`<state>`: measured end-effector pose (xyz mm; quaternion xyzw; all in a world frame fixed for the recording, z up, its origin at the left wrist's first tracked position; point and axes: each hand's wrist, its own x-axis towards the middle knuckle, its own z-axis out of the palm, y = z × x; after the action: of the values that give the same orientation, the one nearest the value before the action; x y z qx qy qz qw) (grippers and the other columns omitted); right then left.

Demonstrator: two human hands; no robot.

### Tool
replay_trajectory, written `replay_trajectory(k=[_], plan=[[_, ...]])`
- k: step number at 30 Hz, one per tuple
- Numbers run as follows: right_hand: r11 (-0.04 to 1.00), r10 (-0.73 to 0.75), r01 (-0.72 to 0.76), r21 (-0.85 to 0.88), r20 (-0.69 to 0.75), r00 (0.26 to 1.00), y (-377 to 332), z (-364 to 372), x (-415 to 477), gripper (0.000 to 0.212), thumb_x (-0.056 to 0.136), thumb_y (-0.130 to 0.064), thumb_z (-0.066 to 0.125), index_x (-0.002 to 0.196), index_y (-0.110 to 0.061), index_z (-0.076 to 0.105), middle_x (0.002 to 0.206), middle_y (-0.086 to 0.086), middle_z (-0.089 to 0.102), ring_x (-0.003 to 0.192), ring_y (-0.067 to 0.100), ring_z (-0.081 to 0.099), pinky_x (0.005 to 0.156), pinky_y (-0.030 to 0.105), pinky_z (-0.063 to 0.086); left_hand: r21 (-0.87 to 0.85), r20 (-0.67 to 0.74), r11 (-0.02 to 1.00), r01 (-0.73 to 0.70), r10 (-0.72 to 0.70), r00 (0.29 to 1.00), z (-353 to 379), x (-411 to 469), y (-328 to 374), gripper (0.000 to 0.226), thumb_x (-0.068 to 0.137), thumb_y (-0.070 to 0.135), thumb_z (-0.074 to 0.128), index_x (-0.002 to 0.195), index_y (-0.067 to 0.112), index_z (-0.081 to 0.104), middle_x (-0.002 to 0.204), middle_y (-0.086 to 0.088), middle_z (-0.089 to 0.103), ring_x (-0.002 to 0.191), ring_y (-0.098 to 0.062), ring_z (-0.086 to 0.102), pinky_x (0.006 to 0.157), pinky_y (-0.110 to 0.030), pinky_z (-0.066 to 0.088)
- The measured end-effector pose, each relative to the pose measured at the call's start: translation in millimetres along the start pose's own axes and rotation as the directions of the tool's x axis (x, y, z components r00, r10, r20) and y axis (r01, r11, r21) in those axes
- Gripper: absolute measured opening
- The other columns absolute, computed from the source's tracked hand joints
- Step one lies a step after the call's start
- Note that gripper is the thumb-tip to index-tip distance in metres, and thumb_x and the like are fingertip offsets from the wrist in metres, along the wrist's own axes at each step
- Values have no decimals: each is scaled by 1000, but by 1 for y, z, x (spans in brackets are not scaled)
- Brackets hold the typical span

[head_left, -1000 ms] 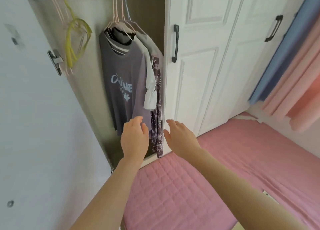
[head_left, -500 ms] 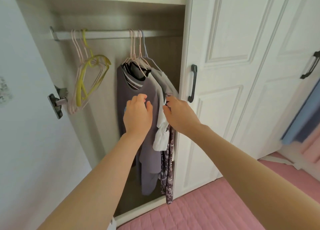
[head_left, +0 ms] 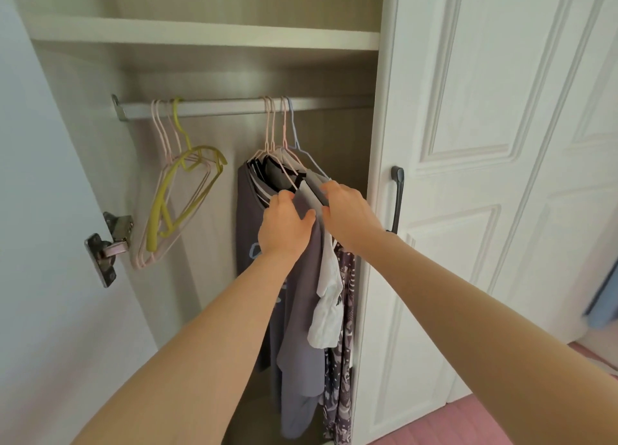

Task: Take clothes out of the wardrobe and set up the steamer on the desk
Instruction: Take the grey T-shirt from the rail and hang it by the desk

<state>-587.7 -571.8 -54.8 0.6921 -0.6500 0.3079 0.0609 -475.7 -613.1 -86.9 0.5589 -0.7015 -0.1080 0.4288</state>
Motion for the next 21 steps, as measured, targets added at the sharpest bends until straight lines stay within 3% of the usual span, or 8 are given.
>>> replay_trajectory(k=[6,10,13,17,21], plan=[[996,-27,24,-90,-29,999,1,12,10,29,94,-15,54,124,-12,53,108,11,64,105,28,54,74,38,53,-27,-6,1000,3,-4,1000,1,12,-7,57,85,40,66,132,14,46,131,-5,51,115,-27,54,85,-47,52],[994,-21,15,-111,-49,999,2,19,13,28,96,-17,52,123,-15,54,107,14,61,103,28,54,73,38,56,-76,51,996,49,-45,998,3,22,-4,63,82,40,68,133,12,44,132,-7,49,117,-29,52,88,-48,50],[994,-11,6,-112,-44,999,2,20,15,30,94,-11,53,123,-12,54,108,16,59,102,30,55,76,41,55,-104,44,993,60,-56,997,4,25,-4,56,81,28,68,128,10,44,127,-9,47,112,-30,53,86,-45,50],[988,-39,29,-152,-63,997,-3,27,21,35,88,-1,54,122,-9,53,105,17,61,103,29,53,78,35,51,-208,-94,973,98,-119,988,0,36,-17,51,80,14,62,126,11,42,122,-12,52,109,-33,53,88,-49,50],[978,-113,99,-181,-68,991,-13,36,34,41,86,3,55,126,-6,50,100,13,66,115,29,45,72,30,45,-290,-46,937,193,-215,976,-9,60,-26,51,87,12,59,134,11,38,114,-11,61,104,-30,58,85,-40,49]])
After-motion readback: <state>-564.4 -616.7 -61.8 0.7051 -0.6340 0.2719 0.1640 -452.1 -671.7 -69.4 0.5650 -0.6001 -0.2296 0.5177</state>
